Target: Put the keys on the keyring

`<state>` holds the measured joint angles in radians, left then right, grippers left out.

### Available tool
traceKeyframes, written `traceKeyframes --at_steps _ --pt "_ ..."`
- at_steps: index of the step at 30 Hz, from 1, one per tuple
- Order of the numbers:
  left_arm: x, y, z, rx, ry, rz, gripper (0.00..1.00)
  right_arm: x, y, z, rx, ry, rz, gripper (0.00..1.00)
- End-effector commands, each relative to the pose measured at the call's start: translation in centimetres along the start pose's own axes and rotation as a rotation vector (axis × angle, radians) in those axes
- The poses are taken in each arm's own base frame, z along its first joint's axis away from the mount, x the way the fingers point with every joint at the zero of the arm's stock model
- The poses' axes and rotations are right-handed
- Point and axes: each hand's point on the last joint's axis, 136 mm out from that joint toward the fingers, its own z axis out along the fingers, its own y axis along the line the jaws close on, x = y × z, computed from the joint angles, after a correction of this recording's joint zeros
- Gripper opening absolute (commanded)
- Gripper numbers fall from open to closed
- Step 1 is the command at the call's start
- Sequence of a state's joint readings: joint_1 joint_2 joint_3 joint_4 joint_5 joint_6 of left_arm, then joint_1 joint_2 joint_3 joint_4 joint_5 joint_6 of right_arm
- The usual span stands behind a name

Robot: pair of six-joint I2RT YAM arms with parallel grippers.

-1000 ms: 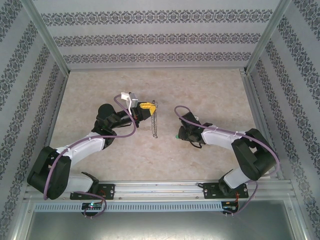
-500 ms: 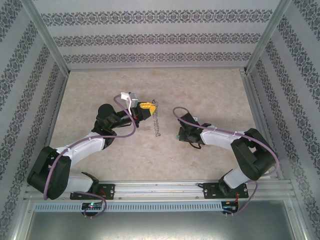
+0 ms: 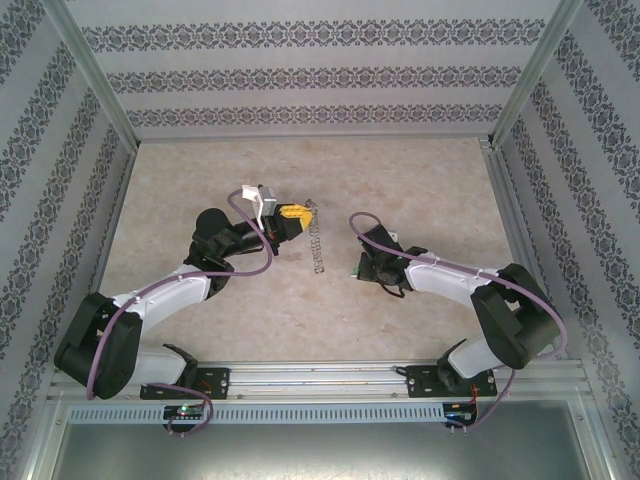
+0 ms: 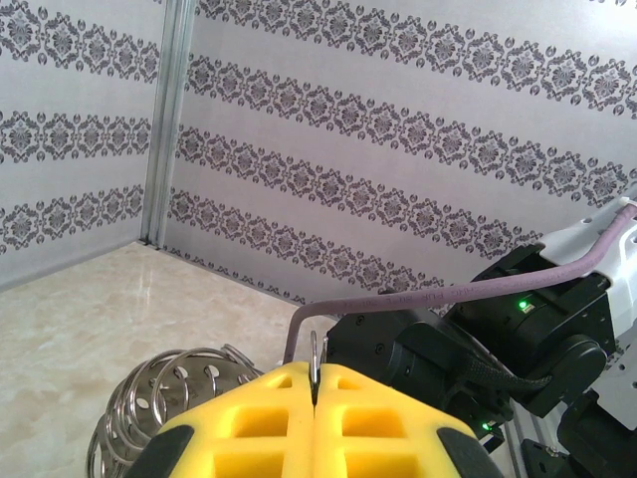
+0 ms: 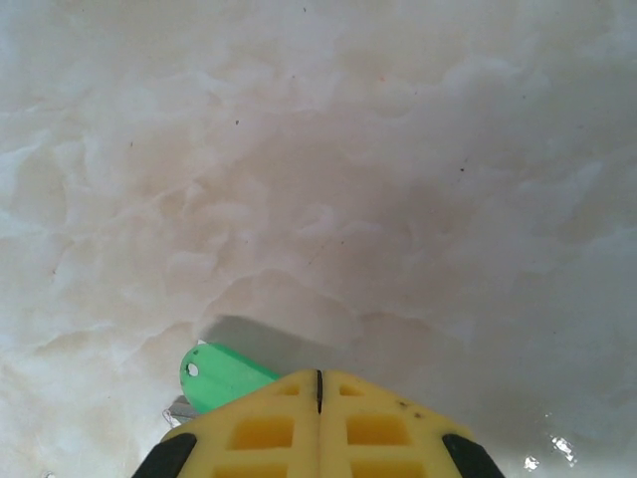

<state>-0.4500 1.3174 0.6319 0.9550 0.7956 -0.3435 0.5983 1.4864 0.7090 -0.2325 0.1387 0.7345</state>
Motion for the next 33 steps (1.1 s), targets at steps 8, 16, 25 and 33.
traceKeyframes --at_steps 8,16,25,33 --pt "-1.3 -1.3 0.2 0.045 -0.036 0.080 0.00 -1.8 1.6 -2.2 -0.130 -0.086 -0.052 0.00" --pt "-0.3 -2.5 1.1 0.099 0.004 0.136 0.00 -7.1 5.2 -11.0 -0.533 -0.331 -0.088 0.00" --pt "-0.2 -3.1 2.7 0.119 0.043 0.164 0.00 -9.9 7.4 -21.5 -0.825 -0.584 -0.200 0.00" --pt "-0.3 -3.6 3.8 0.152 0.059 0.173 0.00 -9.3 8.7 -26.5 -0.969 -0.684 -0.297 0.00"
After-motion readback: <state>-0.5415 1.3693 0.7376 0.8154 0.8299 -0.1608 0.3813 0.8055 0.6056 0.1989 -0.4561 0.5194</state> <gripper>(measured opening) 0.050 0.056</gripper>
